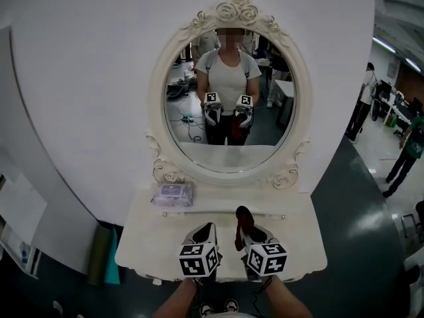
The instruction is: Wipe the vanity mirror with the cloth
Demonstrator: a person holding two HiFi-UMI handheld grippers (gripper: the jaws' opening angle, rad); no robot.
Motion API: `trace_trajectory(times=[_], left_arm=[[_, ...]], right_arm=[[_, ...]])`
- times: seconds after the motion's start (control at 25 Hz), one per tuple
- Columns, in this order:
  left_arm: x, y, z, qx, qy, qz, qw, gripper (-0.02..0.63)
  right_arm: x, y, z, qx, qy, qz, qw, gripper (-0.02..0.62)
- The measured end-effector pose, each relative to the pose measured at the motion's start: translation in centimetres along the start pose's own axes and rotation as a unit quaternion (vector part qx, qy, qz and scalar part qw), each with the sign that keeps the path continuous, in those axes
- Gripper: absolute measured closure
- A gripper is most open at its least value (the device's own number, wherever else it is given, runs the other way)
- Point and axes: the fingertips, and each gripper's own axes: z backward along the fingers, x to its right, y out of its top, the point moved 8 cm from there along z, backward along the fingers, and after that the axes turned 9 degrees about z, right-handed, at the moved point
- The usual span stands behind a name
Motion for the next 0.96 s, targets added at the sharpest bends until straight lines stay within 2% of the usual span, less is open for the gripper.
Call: trace_trajectory(times=[0.16, 0.96], left_arm=[[-0.3, 0.0, -0.2, 0.002, 0.006, 0.008, 0.9999, 0.596], [-0.8, 0.2, -1.1, 0.000, 0.014, 0.010, 0.9999, 0.595]], right_arm=[[-0.1, 0.1, -0.3, -0.005, 0.004, 0.023, 1.000, 0.537], [0.3, -0.1, -1.1, -0.014, 0.006, 0.024, 1.000, 0.537]])
